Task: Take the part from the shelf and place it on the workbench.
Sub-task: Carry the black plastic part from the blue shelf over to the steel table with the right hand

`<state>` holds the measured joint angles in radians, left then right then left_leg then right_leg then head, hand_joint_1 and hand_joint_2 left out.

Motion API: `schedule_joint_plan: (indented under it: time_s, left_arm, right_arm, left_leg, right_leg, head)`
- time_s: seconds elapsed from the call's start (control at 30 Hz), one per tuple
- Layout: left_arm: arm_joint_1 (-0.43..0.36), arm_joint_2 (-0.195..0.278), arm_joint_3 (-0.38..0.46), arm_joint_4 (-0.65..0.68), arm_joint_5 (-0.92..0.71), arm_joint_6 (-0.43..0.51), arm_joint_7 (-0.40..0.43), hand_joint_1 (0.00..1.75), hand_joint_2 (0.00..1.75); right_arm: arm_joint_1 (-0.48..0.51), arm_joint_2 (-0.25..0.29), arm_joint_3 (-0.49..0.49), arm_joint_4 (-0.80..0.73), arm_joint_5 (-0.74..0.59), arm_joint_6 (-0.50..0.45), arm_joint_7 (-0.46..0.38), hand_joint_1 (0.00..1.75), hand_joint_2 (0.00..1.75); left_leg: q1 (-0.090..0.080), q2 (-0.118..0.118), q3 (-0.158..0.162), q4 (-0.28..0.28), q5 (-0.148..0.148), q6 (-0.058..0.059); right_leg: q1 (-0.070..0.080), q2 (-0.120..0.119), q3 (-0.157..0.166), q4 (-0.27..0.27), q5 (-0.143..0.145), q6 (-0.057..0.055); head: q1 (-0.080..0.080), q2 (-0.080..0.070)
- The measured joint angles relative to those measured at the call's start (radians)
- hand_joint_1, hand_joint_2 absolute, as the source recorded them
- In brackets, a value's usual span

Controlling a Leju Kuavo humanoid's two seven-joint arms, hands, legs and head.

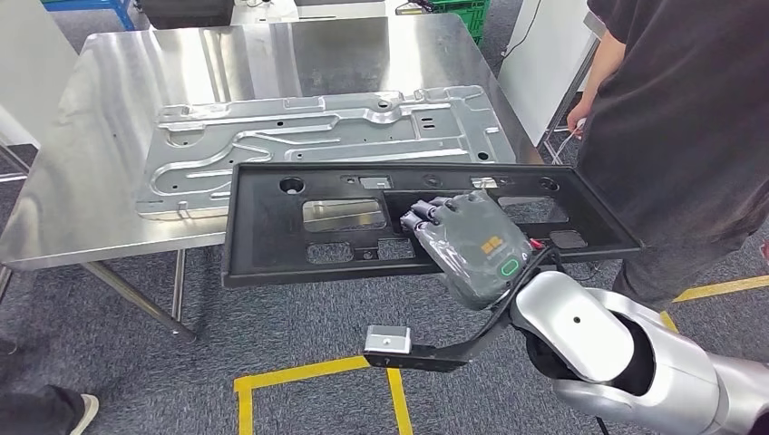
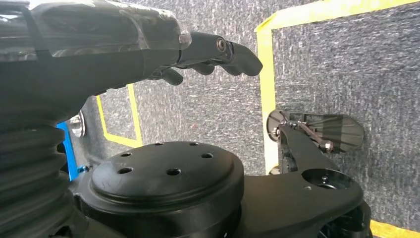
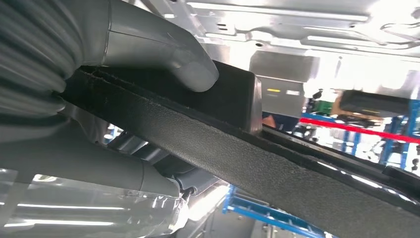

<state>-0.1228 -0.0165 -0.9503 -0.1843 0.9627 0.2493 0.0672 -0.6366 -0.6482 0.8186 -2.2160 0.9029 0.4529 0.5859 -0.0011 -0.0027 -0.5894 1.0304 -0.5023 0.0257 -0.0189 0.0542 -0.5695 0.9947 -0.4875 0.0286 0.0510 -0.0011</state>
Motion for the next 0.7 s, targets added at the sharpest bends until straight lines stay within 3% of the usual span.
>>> schedule_joint_plan:
  time_s: [0.7]
  left_arm:
    - [0.0,-0.003,0.0,0.0,0.004,0.002,0.006,0.0,1.75]
  right_arm:
    - [-0.028,0.019,0.048,0.0,-0.015,-0.008,-0.011,1.75,1.75]
  left_leg:
    - [0.0,-0.002,0.0,0.0,0.0,0.0]
  right_leg:
    - [0.0,0.0,0.0,0.0,0.0,0.0]
  head:
    - [0.0,0.0]
